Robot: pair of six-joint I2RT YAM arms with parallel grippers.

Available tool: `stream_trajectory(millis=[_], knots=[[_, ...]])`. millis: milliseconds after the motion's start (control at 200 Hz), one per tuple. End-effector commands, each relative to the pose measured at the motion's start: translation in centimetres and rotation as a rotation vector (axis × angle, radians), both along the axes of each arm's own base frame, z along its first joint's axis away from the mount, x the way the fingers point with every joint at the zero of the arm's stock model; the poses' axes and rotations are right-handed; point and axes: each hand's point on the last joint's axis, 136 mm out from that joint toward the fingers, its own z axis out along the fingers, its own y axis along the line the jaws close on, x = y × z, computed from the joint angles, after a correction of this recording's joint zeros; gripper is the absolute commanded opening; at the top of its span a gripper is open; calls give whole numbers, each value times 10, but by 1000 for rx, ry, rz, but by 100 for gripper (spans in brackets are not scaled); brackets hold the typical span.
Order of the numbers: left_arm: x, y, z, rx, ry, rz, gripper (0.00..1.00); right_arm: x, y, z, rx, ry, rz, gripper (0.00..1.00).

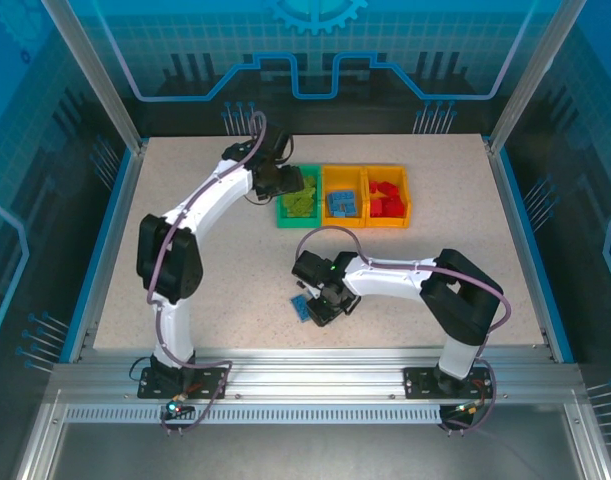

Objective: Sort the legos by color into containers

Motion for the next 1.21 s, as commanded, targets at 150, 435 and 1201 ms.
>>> stream_trajectory(millis=[150, 435, 1201], knots=[[-25, 20, 7, -31, -29, 45, 67, 10, -12, 21, 5, -36, -26, 25], [-70, 33, -17, -27, 31, 46, 72, 30, -22, 90, 233, -80, -26, 24], [-228, -9, -90, -87, 258, 40, 76, 264, -73, 107, 268, -69, -653, 29]])
